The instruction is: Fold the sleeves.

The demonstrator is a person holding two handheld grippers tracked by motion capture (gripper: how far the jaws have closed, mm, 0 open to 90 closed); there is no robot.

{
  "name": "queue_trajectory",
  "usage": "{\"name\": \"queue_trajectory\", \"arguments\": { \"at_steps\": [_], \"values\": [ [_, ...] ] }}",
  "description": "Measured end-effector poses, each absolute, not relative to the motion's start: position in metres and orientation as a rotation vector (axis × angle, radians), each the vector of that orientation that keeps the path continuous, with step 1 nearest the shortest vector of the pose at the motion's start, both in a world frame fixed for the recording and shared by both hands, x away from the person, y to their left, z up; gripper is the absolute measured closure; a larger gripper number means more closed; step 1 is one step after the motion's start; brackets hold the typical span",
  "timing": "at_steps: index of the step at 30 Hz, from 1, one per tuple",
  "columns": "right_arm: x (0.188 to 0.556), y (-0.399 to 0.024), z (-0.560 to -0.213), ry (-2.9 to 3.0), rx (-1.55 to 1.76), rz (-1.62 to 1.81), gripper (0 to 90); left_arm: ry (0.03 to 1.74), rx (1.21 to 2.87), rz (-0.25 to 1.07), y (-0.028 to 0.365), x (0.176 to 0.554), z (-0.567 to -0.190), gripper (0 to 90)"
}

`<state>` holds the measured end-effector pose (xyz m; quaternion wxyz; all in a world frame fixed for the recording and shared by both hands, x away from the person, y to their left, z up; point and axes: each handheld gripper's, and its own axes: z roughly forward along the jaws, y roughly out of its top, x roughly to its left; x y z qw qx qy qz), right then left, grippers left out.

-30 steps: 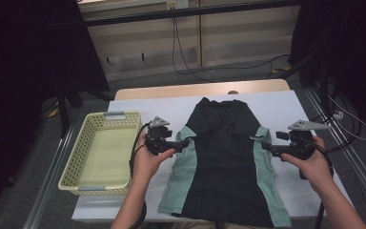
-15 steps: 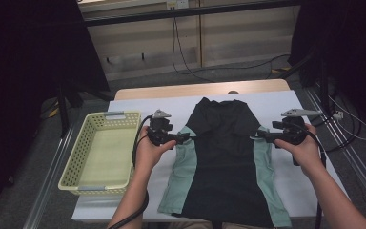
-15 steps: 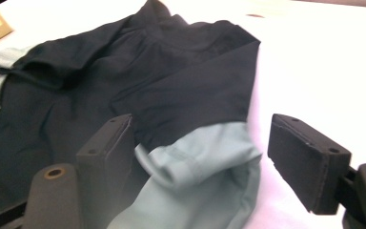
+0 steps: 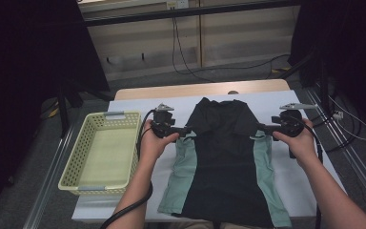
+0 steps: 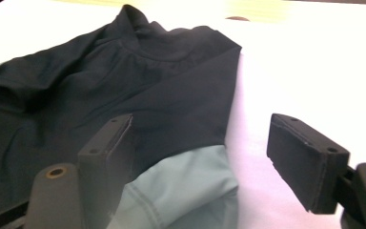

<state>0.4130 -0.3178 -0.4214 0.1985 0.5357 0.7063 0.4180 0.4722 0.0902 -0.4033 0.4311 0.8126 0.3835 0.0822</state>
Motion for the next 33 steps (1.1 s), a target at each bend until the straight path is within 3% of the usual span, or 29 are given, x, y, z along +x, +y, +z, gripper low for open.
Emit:
{"name": "queue_trajectory", "arguments": {
  "at_steps": [12,33],
  "values": [
    [0.437,-0.316,-0.420,1.986,1.504,1.145,25.2,0.939,2.046,0.218,0.079,0.493,-0.399,18.5],
    [0.443,-0.310,-0.414,1.960,1.505,1.119,25.6,0.946,2.043,0.229,0.074,0.501,-0.395,19.7]
  ]
}}
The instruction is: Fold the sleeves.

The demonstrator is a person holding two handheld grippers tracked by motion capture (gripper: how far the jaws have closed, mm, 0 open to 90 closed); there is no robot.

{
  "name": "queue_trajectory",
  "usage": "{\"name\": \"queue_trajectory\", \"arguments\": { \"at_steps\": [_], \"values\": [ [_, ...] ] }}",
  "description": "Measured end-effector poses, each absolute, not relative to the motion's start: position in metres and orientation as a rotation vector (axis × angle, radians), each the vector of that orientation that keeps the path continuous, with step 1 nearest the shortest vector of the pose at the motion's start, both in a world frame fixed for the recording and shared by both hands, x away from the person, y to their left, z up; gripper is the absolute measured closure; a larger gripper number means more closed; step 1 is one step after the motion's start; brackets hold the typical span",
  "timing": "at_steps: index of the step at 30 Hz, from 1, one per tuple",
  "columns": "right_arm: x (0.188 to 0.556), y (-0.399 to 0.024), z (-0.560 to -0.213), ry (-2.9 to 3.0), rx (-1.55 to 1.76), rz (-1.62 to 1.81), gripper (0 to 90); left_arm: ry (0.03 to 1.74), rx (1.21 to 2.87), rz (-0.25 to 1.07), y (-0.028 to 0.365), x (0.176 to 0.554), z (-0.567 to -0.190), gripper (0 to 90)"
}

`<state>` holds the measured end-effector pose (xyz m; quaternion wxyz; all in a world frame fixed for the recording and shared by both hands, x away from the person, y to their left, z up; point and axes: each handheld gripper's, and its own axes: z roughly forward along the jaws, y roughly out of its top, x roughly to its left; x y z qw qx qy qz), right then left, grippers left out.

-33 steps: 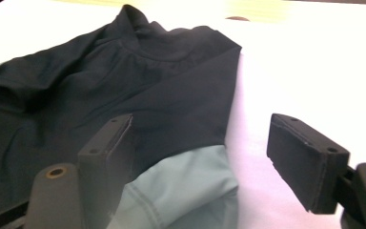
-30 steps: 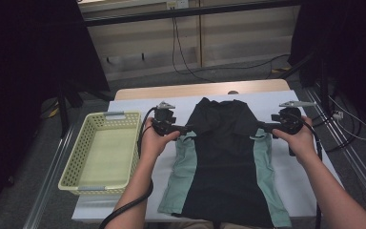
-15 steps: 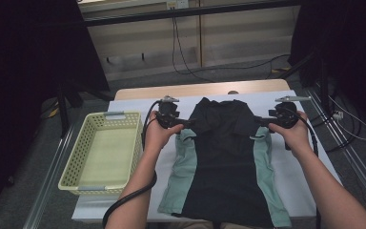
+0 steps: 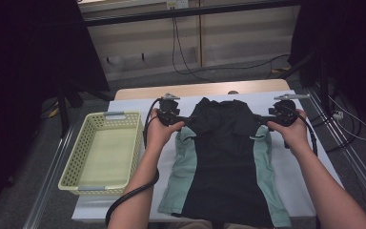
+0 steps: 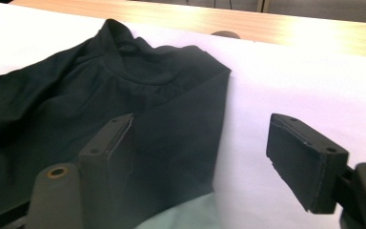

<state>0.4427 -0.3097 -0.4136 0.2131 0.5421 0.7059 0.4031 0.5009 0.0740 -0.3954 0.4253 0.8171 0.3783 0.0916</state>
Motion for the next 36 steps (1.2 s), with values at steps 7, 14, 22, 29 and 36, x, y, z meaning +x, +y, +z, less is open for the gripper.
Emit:
{"name": "queue_trajectory", "arguments": {
  "at_steps": [7,14,22,29,36],
  "values": [
    [0.444,-0.303,-0.414,1.953,1.505,1.120,28.6,0.933,2.023,0.214,0.076,0.502,-0.395,19.3],
    [0.462,-0.308,-0.431,1.932,1.554,1.070,35.8,0.939,2.041,0.217,0.071,0.524,-0.407,25.0],
    [0.478,-0.308,-0.459,1.998,1.643,0.974,36.8,0.962,2.129,0.225,0.054,0.547,-0.441,29.7],
    [0.480,-0.298,-0.462,2.012,1.590,0.952,45.7,0.987,2.154,0.168,0.047,0.545,-0.455,51.7],
    [0.478,-0.301,-0.462,2.068,1.596,1.030,69.0,1.015,2.157,0.137,0.040,0.538,-0.452,81.3]
  ]
}}
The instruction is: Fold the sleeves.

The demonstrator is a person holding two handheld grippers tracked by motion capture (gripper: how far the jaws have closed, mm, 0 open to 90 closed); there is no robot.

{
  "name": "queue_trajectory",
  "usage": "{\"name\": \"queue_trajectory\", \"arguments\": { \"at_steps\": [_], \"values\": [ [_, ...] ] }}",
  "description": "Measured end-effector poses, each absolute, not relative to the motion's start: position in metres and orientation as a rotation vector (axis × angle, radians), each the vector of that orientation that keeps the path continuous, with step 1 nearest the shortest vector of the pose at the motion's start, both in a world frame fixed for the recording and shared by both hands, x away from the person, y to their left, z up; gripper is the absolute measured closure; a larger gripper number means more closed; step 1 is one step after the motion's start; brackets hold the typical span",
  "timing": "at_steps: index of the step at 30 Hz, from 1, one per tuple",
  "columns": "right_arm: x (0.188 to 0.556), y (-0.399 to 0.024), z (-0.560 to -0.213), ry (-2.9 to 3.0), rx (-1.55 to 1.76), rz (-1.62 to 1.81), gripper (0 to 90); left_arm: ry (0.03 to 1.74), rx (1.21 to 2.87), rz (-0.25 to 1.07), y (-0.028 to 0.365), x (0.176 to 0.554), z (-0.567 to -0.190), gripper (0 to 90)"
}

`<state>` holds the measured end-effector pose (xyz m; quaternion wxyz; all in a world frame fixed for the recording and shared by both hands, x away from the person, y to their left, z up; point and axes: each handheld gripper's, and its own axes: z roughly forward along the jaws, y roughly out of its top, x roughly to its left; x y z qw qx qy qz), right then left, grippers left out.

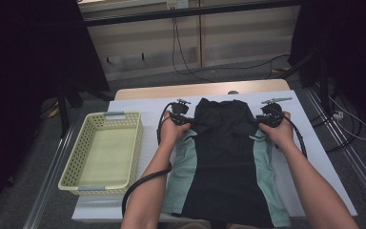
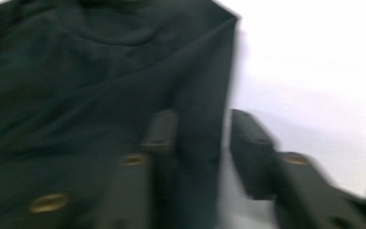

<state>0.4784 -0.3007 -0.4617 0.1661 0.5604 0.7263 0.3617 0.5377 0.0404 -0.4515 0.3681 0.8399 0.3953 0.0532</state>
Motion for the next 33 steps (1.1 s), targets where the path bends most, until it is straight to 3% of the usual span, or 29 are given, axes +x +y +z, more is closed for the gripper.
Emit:
{"name": "queue_trajectory", "arguments": {
  "at_steps": [1,2,5,16,22,33],
  "values": [
    [0.478,-0.301,-0.462,2.065,1.599,1.035,72.0,1.005,2.174,0.155,0.041,0.537,-0.449,82.3],
    [0.478,-0.302,-0.462,2.074,1.628,1.057,81.3,1.015,2.163,0.158,0.040,0.535,-0.447,83.0],
    [0.477,-0.306,-0.462,2.049,1.689,1.132,87.1,1.006,2.160,0.179,0.044,0.534,-0.439,83.8],
    [0.472,-0.307,-0.436,1.971,1.617,1.237,88.6,0.993,2.082,0.248,0.056,0.529,-0.405,84.7],
    [0.485,-0.301,-0.408,1.884,1.547,1.267,88.8,0.971,1.994,0.354,0.066,0.534,-0.383,84.7],
    [0.475,-0.292,-0.403,1.919,1.453,1.304,88.6,0.956,1.961,0.320,0.080,0.512,-0.385,84.5]
  ]
}}
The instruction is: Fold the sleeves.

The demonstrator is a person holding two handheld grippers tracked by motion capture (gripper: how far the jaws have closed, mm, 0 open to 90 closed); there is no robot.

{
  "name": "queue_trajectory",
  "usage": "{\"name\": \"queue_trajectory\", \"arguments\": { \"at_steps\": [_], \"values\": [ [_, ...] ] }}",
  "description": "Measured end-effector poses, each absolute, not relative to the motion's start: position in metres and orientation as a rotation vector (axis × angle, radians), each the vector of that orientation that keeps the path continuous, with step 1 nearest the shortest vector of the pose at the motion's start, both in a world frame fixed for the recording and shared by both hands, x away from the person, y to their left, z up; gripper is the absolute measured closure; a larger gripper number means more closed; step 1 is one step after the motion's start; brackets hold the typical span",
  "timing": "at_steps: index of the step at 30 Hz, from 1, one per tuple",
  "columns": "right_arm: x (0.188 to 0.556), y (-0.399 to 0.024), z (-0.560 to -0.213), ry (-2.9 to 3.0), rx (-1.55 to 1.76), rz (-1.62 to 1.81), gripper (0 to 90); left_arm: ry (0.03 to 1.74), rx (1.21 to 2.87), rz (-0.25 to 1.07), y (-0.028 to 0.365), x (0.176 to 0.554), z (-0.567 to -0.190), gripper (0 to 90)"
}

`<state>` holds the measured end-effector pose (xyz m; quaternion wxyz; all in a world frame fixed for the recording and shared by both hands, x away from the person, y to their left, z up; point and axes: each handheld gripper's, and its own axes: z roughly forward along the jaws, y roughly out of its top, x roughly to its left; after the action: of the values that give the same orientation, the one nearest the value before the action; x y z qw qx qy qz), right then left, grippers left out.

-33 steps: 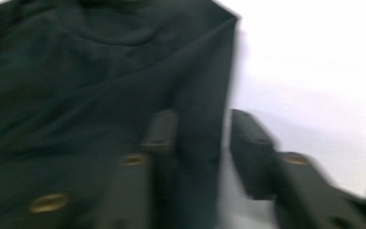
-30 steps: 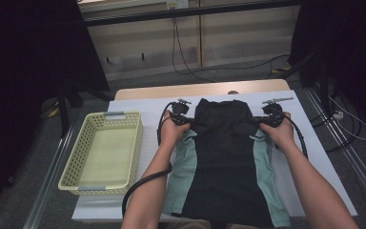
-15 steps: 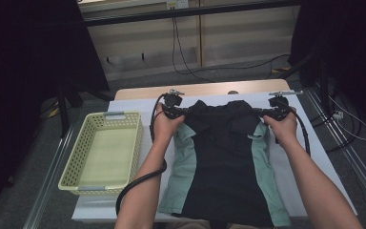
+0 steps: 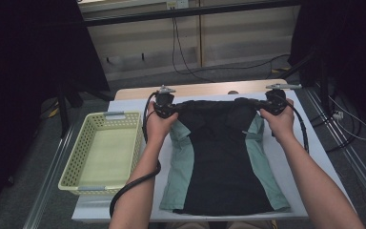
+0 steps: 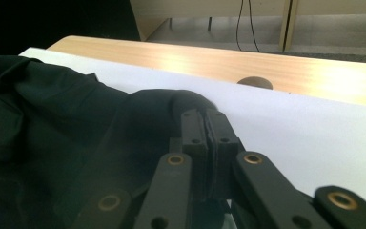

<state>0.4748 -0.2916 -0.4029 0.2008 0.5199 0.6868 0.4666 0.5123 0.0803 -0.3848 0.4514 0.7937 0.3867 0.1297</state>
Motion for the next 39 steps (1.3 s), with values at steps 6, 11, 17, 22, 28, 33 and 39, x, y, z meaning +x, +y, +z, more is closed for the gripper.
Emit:
{"name": "queue_trajectory", "arguments": {
  "at_steps": [6,11,17,22,28,33,39],
  "values": [
    [0.459,-0.291,-0.399,1.924,1.428,1.337,88.6,0.932,1.949,0.335,0.081,0.494,-0.381,84.3],
    [0.437,-0.284,-0.393,1.925,1.365,1.355,88.4,0.911,1.928,0.350,0.085,0.471,-0.383,84.2],
    [0.410,-0.277,-0.392,1.934,1.288,1.377,88.2,0.885,1.917,0.351,0.088,0.447,-0.385,84.1],
    [0.389,-0.274,-0.397,1.955,1.224,1.355,88.1,0.884,1.917,0.342,0.090,0.433,-0.392,83.9],
    [0.366,-0.272,-0.406,1.954,1.181,1.379,87.8,0.861,1.924,0.331,0.089,0.414,-0.397,83.8],
    [0.349,-0.271,-0.413,1.976,1.134,1.361,87.6,0.843,1.944,0.330,0.091,0.402,-0.402,83.6],
    [0.335,-0.270,-0.421,2.004,1.123,1.362,87.5,0.828,1.946,0.324,0.092,0.391,-0.409,83.5]
  ]
}}
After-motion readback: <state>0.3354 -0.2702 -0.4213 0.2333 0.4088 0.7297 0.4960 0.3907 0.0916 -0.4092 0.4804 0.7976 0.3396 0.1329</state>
